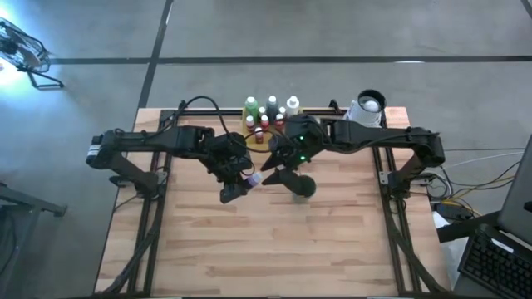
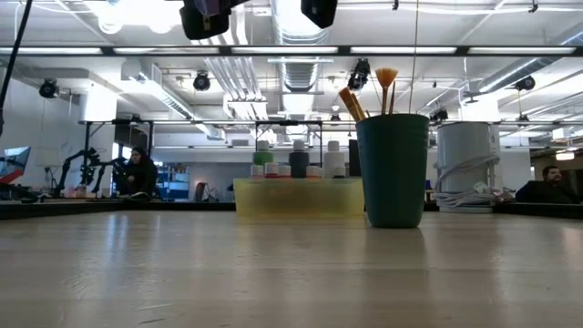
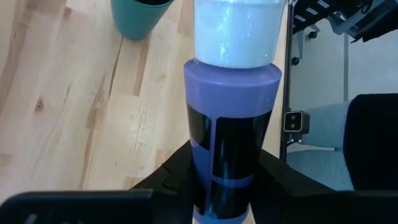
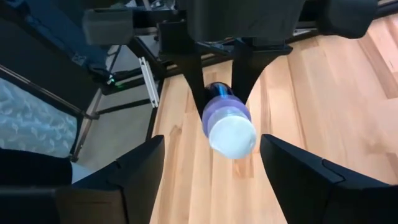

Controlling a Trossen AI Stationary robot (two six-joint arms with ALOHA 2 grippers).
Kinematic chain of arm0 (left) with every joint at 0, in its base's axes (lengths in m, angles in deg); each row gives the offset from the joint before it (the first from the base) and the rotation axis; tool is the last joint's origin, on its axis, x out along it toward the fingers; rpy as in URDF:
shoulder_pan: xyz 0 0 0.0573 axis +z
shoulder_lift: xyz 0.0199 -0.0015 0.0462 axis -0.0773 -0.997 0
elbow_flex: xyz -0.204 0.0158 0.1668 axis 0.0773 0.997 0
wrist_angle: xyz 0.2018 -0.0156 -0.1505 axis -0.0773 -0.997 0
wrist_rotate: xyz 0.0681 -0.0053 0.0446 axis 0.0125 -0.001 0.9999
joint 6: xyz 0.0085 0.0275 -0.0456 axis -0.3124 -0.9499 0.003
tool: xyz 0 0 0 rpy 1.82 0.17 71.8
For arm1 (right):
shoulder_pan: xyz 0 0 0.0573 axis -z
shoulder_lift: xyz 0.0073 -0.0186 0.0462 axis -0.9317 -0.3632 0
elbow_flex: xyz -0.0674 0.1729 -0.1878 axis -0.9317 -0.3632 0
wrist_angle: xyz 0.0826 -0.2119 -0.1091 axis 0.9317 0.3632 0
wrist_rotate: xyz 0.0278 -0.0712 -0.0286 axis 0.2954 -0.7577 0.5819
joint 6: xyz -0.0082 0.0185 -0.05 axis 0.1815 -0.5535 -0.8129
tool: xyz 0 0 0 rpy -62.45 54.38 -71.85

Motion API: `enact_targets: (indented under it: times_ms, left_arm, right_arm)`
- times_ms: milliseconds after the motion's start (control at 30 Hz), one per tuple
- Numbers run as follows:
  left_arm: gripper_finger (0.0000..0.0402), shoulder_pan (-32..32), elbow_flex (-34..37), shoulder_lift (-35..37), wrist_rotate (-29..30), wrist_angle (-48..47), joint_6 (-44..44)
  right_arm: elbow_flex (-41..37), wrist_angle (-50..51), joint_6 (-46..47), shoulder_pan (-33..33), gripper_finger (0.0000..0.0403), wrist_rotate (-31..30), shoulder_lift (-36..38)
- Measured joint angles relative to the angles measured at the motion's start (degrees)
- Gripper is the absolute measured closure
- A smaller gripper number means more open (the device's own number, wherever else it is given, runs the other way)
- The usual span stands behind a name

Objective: Pick & Place Paint Supplies
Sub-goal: Put the purple paint bottle into the yellow bin

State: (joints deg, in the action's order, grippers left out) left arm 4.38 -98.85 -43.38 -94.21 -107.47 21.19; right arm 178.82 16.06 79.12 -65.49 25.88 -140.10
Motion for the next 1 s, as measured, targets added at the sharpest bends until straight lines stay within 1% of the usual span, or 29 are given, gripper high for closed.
enact_targets:
  times_ms: [200,500,667,833,1000]
  left_arm:
    - [0.0288,0.0,0.0,0.0,-0.22,-0.02,-0.63]
    - [0.0289,0.0,0.0,0.0,-0.59,-0.17,-0.63]
    - [0.0289,0.0,0.0,0.0,-0.6,-0.17,-0.62]
    - [0.0289,0.0,0.0,0.0,-0.61,-0.15,-0.61]
    - [0.0289,0.0,0.0,0.0,-0.63,-0.14,-0.61]
  right_arm:
    - [2.18,-0.06,-1.03,-0.27,0.015,-0.02,-1.8]
    - [2.36,-0.09,-1.62,-0.23,0.0172,-0.02,-3.81]
    - [2.27,-0.06,-1.68,-0.21,0.017,-0.53,-4.2]
    - [2.27,-0.15,-2.5,-0.21,0.0163,-3.09,-4.12]
    - [2.27,-0.15,-2.44,-0.21,0.0164,-3.25,-4.12]
